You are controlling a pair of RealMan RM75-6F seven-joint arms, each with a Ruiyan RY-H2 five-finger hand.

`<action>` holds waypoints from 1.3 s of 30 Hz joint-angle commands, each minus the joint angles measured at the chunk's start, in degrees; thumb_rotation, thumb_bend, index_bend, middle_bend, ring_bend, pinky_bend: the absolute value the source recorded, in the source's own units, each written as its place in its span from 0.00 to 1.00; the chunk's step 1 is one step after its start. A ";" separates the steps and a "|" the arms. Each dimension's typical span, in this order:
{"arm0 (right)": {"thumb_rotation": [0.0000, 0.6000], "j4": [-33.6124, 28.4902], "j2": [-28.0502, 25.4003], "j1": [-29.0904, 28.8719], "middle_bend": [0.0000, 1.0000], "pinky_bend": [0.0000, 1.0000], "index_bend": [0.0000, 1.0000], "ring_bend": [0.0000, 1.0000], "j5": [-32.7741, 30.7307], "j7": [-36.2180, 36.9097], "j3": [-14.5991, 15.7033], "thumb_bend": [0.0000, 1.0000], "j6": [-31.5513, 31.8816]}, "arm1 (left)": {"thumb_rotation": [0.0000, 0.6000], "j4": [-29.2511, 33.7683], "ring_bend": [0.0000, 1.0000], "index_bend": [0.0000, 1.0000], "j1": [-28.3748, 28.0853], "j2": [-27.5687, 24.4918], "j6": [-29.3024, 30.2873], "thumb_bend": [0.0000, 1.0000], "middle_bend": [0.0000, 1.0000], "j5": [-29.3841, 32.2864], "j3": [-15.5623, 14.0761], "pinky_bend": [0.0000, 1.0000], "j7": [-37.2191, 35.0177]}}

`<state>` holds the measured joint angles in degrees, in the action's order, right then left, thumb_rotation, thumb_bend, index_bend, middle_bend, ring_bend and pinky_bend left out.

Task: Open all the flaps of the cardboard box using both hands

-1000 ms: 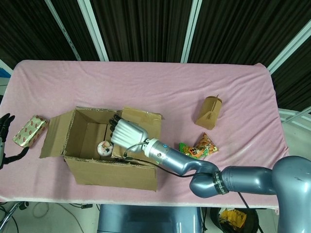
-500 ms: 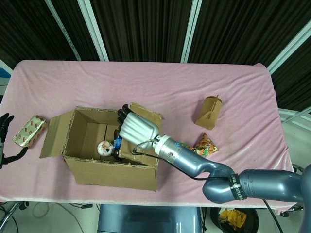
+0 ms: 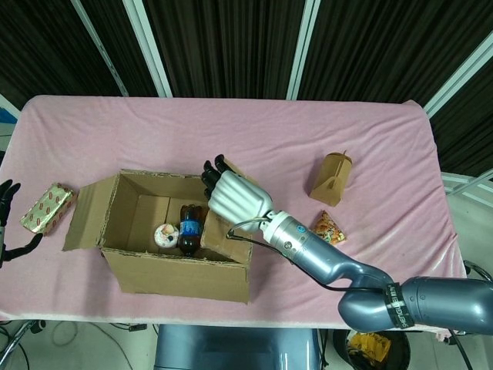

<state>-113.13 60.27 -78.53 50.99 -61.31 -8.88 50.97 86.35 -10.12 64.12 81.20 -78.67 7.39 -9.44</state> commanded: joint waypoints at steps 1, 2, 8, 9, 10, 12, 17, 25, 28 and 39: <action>1.00 -1.92 -1.73 0.27 0.21 0.22 0.33 0.14 0.51 -0.02 0.30 0.46 0.25 | 1.00 0.01 0.00 0.00 0.01 -0.01 -0.02 0.21 0.00 0.01 0.03 0.00 0.02; 1.00 -2.37 -2.19 0.30 0.20 0.22 0.32 0.14 0.75 -0.01 0.38 0.44 0.15 | 1.00 0.00 0.00 0.00 0.01 -0.01 -0.05 0.21 0.00 0.01 0.03 0.00 0.03; 1.00 -4.89 -5.00 0.34 0.20 0.22 0.31 0.14 1.78 0.37 0.46 0.39 -0.41 | 1.00 0.03 0.00 0.00 0.08 -0.09 -0.07 0.21 0.00 -0.04 0.06 0.00 0.02; 1.00 -5.15 -5.32 0.34 0.20 0.22 0.31 0.14 1.84 0.49 0.42 0.39 -0.44 | 1.00 0.03 0.00 0.00 0.09 -0.11 -0.08 0.21 0.00 -0.01 0.08 0.00 0.00; 1.00 -5.52 -5.82 0.36 0.19 0.22 0.31 0.14 1.94 0.63 0.38 0.39 -0.51 | 1.00 0.06 0.00 0.00 0.11 -0.13 -0.10 0.21 0.00 0.03 0.10 0.00 -0.07; 1.00 -6.00 -6.56 0.44 0.19 0.22 0.31 0.14 2.02 0.76 0.42 0.39 -0.59 | 1.00 0.08 0.00 0.00 0.14 -0.17 -0.08 0.21 0.00 0.01 0.12 0.00 -0.13; 1.00 -7.60 -8.79 1.09 0.19 0.22 0.30 0.13 2.36 0.82 0.96 0.39 -0.52 | 1.00 0.14 0.00 0.00 0.14 -0.23 -0.21 0.21 0.00 -0.05 0.10 0.00 -0.22; 1.00 -10.47 -13.21 3.88 0.18 0.22 0.30 0.13 3.58 1.81 1.73 0.39 1.61 | 1.00 0.21 0.00 0.00 0.14 -0.27 -0.43 0.21 0.00 -0.03 0.11 0.00 -0.18; 1.00 -11.53 -15.07 5.49 0.18 0.22 0.30 0.13 4.44 2.27 2.29 0.39 2.55 | 1.00 0.23 0.00 0.00 0.14 -0.26 -0.42 0.21 0.00 -0.09 0.12 0.00 -0.11; 1.00 -14.03 -21.58 11.34 0.17 0.22 0.30 0.12 7.79 5.11 4.08 0.39 3.62 | 1.00 0.34 0.00 0.00 0.13 -0.16 -0.46 0.21 0.00 -0.27 0.05 0.00 0.36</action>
<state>-126.86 39.12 -67.73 58.35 -56.60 -5.14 54.66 86.69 -9.98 63.96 80.74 -78.94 7.45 -9.07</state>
